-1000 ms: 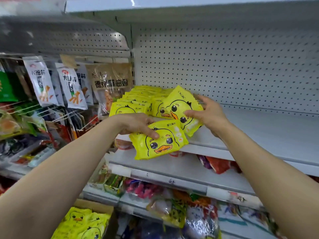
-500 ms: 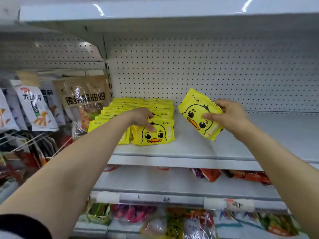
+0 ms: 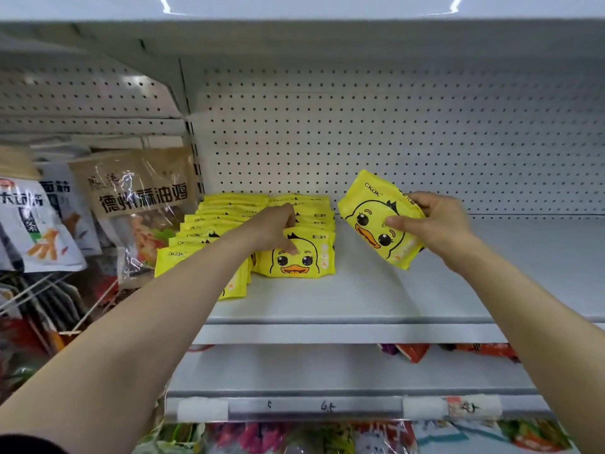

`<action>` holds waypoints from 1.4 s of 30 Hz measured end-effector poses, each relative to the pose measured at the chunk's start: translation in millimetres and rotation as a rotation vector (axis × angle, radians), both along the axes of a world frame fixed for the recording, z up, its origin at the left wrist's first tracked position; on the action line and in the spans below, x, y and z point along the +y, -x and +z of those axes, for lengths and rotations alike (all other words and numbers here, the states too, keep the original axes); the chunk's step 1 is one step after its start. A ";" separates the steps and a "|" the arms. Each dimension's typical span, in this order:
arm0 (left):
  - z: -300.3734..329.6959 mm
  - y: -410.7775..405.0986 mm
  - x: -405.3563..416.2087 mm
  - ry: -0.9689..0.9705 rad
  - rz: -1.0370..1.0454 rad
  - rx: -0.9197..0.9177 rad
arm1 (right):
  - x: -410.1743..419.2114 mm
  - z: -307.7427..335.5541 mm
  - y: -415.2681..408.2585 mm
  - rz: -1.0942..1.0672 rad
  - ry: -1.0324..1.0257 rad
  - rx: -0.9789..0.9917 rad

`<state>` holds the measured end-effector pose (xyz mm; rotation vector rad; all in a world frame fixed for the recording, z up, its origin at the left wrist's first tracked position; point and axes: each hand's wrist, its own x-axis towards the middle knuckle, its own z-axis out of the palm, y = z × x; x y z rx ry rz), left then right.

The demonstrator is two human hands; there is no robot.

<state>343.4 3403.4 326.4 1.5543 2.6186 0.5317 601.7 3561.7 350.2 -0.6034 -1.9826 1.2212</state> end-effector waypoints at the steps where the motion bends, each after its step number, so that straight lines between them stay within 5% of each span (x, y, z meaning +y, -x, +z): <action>1: -4.0 0.7 -1.8 -0.053 0.005 0.021 | -0.6 0.1 2.7 0.008 0.001 0.002; 8: -20.7 -4.7 -35.3 -0.199 0.029 0.276 | -9.0 -2.4 27.4 0.056 -0.020 -0.043; 16: -40.8 -13.5 -104.4 -0.056 0.259 0.244 | -30.3 -11.5 67.3 0.220 -0.126 -0.242; 29: -64.4 -5.5 -116.7 -0.224 0.185 0.320 | -50.1 -32.4 110.8 0.390 -0.263 -0.505; 42: -77.8 6.6 -115.8 -0.300 0.139 0.345 | -67.1 -45.9 123.4 0.163 -0.916 -0.541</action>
